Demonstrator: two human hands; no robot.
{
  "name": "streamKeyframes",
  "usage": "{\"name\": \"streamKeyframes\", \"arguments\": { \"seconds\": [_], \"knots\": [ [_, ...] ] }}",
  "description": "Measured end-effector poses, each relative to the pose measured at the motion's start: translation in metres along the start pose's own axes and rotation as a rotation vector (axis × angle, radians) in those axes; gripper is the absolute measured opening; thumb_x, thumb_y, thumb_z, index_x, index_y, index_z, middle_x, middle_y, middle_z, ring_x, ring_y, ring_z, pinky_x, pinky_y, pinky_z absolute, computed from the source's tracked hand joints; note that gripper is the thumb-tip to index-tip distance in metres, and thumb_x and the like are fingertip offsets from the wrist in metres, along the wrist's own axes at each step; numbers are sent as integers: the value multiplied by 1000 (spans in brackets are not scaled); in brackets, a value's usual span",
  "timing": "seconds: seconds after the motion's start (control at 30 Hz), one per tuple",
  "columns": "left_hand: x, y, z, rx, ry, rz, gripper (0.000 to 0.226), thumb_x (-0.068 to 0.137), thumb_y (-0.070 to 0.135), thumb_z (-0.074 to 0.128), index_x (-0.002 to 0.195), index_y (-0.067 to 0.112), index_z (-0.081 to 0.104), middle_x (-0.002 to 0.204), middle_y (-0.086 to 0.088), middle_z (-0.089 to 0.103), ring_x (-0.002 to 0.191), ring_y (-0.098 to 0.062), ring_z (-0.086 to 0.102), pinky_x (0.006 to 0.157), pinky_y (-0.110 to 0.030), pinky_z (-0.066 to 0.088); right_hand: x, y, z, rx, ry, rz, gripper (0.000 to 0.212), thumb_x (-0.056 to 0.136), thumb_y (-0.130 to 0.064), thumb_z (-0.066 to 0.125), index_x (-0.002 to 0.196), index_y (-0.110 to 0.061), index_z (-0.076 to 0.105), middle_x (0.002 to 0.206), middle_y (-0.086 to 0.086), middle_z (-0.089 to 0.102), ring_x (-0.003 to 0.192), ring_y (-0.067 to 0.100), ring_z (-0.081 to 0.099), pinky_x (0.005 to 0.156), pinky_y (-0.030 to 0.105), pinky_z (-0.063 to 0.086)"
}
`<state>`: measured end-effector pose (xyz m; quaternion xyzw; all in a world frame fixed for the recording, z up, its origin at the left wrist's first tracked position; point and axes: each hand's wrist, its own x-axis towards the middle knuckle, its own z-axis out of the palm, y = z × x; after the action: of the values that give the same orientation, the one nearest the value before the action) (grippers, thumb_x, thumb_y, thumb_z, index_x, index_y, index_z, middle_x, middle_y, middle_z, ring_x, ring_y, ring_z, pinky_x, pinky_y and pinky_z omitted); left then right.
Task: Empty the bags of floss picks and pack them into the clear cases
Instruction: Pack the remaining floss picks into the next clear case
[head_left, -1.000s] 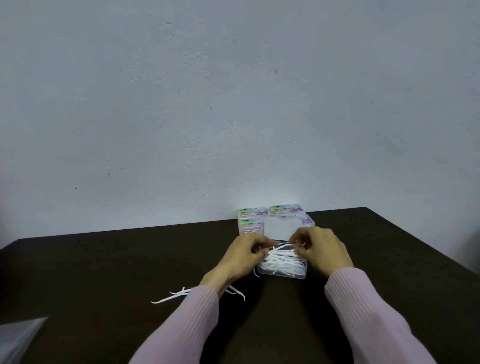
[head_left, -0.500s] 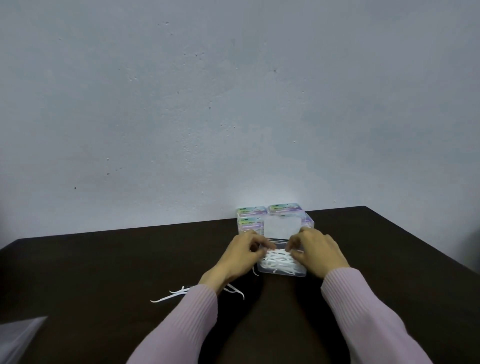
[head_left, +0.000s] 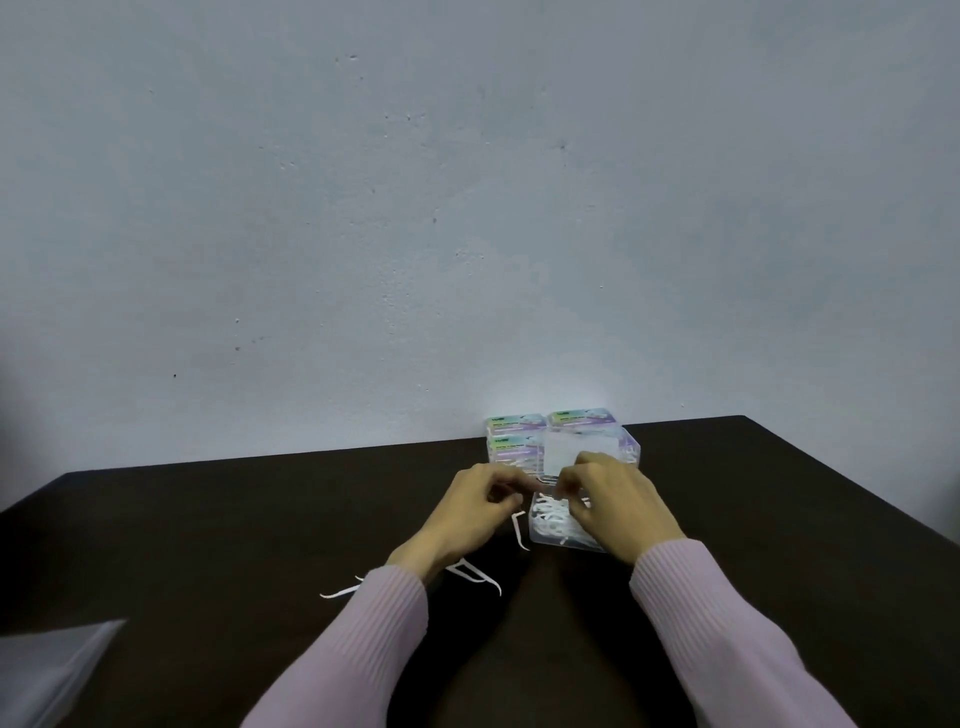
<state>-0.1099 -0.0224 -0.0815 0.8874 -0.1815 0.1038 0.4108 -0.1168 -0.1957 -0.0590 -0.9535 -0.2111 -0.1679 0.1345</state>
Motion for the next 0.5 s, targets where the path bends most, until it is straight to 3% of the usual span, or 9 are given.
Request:
{"name": "streamKeyframes", "arguments": {
  "seconds": [0.13, 0.2, 0.33, 0.5],
  "knots": [
    [-16, -4, -21, 4, 40, -16, 29, 90, 3, 56, 105, 23, 70, 109, 11, 66, 102, 2, 57, 84, -5, 42, 1, -18, 3, -10, -19, -80, 25, 95, -23, 48, 117, -22, 60, 120, 0, 52, 109, 15, 48, 94, 27, 38],
    [-27, -7, -33, 29, 44, -41, 28, 91, 5, 56, 105, 24, 70, 108, 11, 66, 102, 2, 57, 84, -5, 42, 0, -27, 7, -90, -55, -101, 30, 95, -27, 47, 123, -23, 55, 131, 0, 43, 122, 16, 39, 104, 35, 31],
    [-53, -16, -59, 62, 12, -111, 25, 91, 6, 56, 104, 23, 70, 107, 11, 67, 98, -1, 60, 80, -5, 44, -4, -41, 20, -243, -155, -111, 35, 96, -34, 43, 126, -20, 54, 142, 3, 31, 134, 20, 25, 110, 45, 20],
    [-76, -32, -87, 109, -30, -188, 25, 88, 10, 62, 97, 32, 69, 101, 12, 68, 94, 0, 61, 84, -14, 48, -5, -45, 26, -243, -167, -170, 35, 97, -31, 42, 130, -24, 52, 140, -1, 37, 133, 18, 27, 112, 46, 14]
  ]
}}
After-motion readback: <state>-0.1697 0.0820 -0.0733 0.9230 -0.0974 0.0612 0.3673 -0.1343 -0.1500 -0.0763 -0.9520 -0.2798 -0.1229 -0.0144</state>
